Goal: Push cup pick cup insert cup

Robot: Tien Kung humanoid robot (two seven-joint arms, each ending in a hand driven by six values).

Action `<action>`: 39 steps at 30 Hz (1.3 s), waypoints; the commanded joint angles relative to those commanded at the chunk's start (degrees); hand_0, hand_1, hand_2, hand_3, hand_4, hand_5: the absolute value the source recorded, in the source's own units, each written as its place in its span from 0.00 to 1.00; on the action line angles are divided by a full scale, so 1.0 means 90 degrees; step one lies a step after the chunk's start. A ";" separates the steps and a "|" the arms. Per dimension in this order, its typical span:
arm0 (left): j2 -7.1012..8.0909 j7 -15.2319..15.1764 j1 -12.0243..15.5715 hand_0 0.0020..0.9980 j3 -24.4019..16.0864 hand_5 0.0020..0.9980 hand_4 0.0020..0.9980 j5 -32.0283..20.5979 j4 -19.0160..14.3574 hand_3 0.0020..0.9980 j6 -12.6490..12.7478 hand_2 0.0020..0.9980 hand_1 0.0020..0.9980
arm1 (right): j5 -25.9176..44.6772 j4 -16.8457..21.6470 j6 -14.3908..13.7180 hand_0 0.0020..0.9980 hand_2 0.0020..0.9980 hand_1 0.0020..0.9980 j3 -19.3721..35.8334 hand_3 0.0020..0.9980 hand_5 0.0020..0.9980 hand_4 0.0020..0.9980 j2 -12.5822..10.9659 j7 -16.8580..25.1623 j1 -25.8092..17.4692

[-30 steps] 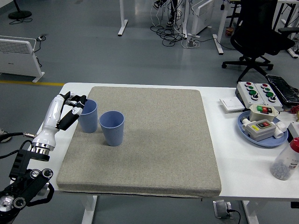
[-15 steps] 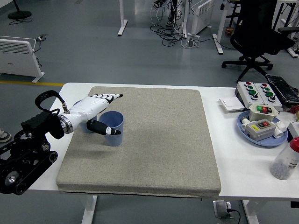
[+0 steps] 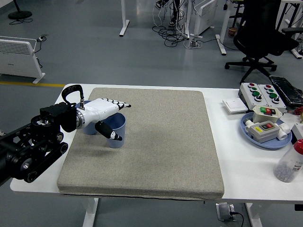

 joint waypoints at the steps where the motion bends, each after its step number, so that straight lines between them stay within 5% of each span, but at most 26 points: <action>1: -0.0019 -0.0010 -0.0039 0.90 0.0039 0.35 0.88 -0.0008 0.0060 0.99 -0.0022 0.99 0.94 | -0.0008 0.0000 0.0000 0.73 0.71 0.67 0.0006 0.60 0.39 0.16 0.0000 -0.0001 -0.0001; 2: -0.0029 -0.0016 -0.0060 0.77 0.0060 0.31 0.85 -0.0010 0.0095 0.98 -0.0033 0.94 0.87 | -0.0014 0.0000 0.0000 0.73 0.71 0.67 0.0010 0.60 0.39 0.16 0.0000 -0.0003 -0.0001; 7: -0.0091 -0.0088 -0.0163 0.77 0.0177 0.31 0.85 -0.0003 0.0329 0.98 0.0001 0.94 0.87 | -0.0029 0.0002 0.0002 0.73 0.71 0.67 0.0015 0.60 0.39 0.16 -0.0001 -0.0003 0.0005; 8: -0.0095 -0.0092 -0.0169 0.65 0.0184 0.26 0.80 -0.0002 0.0343 0.95 0.0003 0.86 0.78 | -0.0028 0.0002 0.0002 0.73 0.71 0.67 0.0015 0.59 0.39 0.16 -0.0001 -0.0003 0.0006; 19: -0.0190 -0.0184 -0.0264 0.58 0.0321 0.21 0.75 -0.0104 0.0672 0.91 0.0096 0.80 0.72 | -0.0023 0.0003 0.0011 0.73 0.71 0.67 0.0007 0.59 0.39 0.16 -0.0006 -0.0005 0.0018; 20: -0.0188 -0.0184 -0.0261 0.49 0.0322 0.19 0.72 -0.0103 0.0681 0.83 0.0099 0.73 0.67 | -0.0017 0.0002 0.0011 0.73 0.71 0.67 0.0003 0.59 0.39 0.16 -0.0007 -0.0003 0.0018; 25: -0.0187 -0.0212 -0.0247 0.49 0.0324 0.19 0.72 -0.0143 0.0690 0.83 0.0232 0.73 0.67 | -0.0001 0.0002 0.0013 0.73 0.71 0.67 -0.0001 0.59 0.39 0.16 -0.0006 -0.0001 0.0017; 26: -0.0191 -0.0223 -0.0238 0.43 0.0304 0.16 0.69 -0.0154 0.0678 0.77 0.0262 0.64 0.60 | 0.0002 0.0002 0.0013 0.73 0.71 0.67 -0.0002 0.59 0.39 0.16 -0.0006 -0.0001 0.0015; 31: -0.0215 -0.0226 -0.0205 0.43 0.0260 0.16 0.69 -0.0156 0.0648 0.77 0.0295 0.64 0.60 | 0.0000 0.0001 0.0016 0.73 0.71 0.67 -0.0002 0.59 0.39 0.16 -0.0003 -0.0003 0.0013; 32: -0.0216 -0.0222 -0.0199 0.40 0.0259 0.14 0.66 -0.0161 0.0648 0.74 0.0290 0.55 0.55 | -0.0002 0.0001 0.0017 0.73 0.71 0.67 -0.0002 0.59 0.39 0.16 -0.0003 -0.0004 0.0014; 34: -0.0207 -0.0213 -0.0187 0.40 0.0240 0.14 0.66 -0.0161 0.0626 0.74 0.0281 0.55 0.55 | 0.0005 0.0001 0.0016 0.73 0.71 0.67 -0.0007 0.59 0.39 0.16 -0.0004 -0.0003 0.0014; 39: -0.0083 -0.0103 -0.0165 0.40 0.0066 0.14 0.65 -0.0150 0.0258 0.72 0.0128 0.54 0.54 | 0.0062 0.0000 0.0004 0.73 0.71 0.67 -0.0038 0.59 0.39 0.16 -0.0001 0.0014 0.0009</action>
